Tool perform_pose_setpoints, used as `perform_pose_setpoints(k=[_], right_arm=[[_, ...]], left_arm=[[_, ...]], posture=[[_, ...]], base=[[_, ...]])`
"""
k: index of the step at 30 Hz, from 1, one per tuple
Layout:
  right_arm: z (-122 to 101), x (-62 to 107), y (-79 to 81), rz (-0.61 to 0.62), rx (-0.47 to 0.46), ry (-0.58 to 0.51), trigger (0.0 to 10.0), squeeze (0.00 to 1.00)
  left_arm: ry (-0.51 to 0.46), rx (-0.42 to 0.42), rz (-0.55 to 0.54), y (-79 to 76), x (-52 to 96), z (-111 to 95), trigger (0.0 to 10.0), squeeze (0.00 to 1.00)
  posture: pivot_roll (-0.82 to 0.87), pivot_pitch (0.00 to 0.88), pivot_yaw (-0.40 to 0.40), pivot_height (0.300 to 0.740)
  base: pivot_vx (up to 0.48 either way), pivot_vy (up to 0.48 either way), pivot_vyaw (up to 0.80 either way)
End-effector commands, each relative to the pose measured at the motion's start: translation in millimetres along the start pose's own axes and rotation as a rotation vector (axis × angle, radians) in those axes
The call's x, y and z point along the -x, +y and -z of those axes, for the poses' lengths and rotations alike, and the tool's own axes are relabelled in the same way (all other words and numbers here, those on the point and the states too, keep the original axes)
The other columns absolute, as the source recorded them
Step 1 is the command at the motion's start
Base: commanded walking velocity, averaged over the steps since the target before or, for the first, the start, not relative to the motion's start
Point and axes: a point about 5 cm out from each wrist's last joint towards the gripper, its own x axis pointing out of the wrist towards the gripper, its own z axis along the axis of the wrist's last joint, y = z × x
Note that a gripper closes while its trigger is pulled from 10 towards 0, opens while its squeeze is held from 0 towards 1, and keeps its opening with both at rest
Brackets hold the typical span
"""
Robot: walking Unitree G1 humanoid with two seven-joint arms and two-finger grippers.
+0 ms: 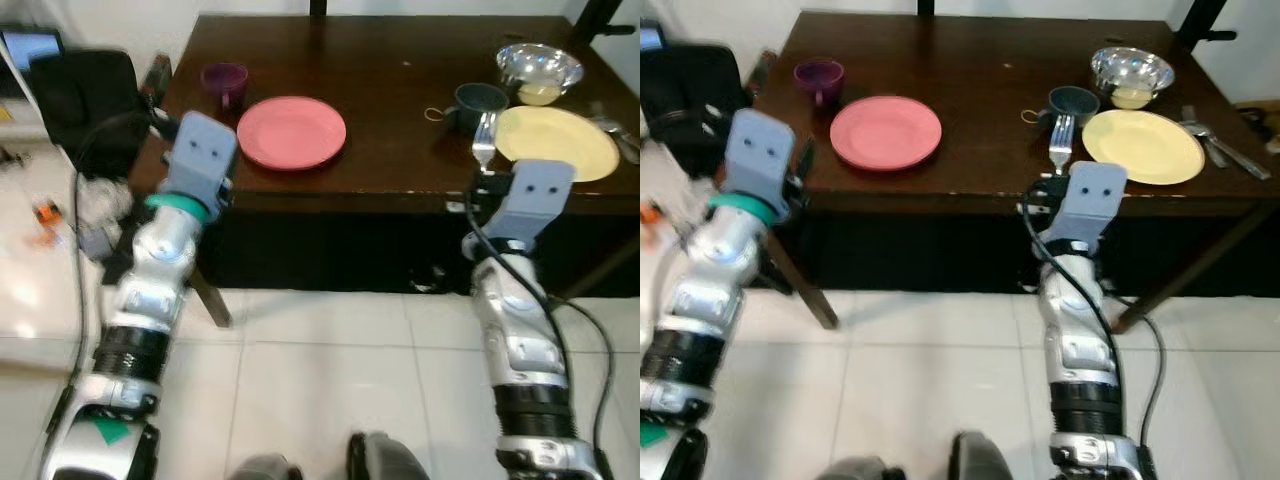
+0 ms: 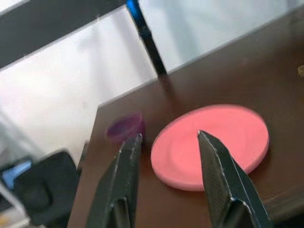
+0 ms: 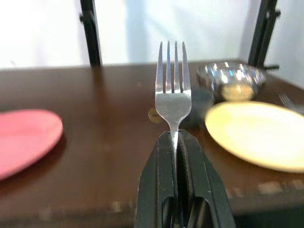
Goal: Setting the table
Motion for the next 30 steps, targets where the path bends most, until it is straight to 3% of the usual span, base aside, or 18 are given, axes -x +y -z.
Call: perform_pose_setpoints(k=[1,11,22,29,30], right_arm=[[-1.3,-0.1,7.4,-0.015,-0.009,0.002,10.0,0.0],[-8.9,-4.2,5.6,0.018,-0.009,0.001,10.0,0.0],[-11.1,-4.2,6.9,0.003,0.032,0.004,10.0,0.0],[-12.1,-5.5,11.3,-0.029,0.049,0.012,10.0,0.0],[-11.6,-6.2,10.2,-0.038,0.058,0.017,10.0,0.0]], left_arm=[[0.004,-0.003,0.024,-1.5,-0.2,1.4,10.0,0.0],[0.0,0.044,0.067,-15.6,-1.4,2.7,10.0,0.0],[-0.004,0.054,0.075,-18.7,-1.0,2.6,10.0,0.0],[0.018,0.141,0.043,-18.1,-0.9,6.4,10.0,0.0],[0.012,0.145,0.035,-18.7,-0.9,5.1,10.0,0.0]], posture=[[-0.02,0.0,0.091,0.74],[-0.05,0.0,0.087,0.74],[-0.05,0.0,0.075,0.74],[-0.06,0.0,0.06,0.74],[-0.06,0.0,0.025,0.74]], base=[[0.368,0.0,0.0],[0.363,0.0,0.0],[0.361,0.0,0.0],[0.354,0.0,0.0],[0.352,0.0,0.0]])
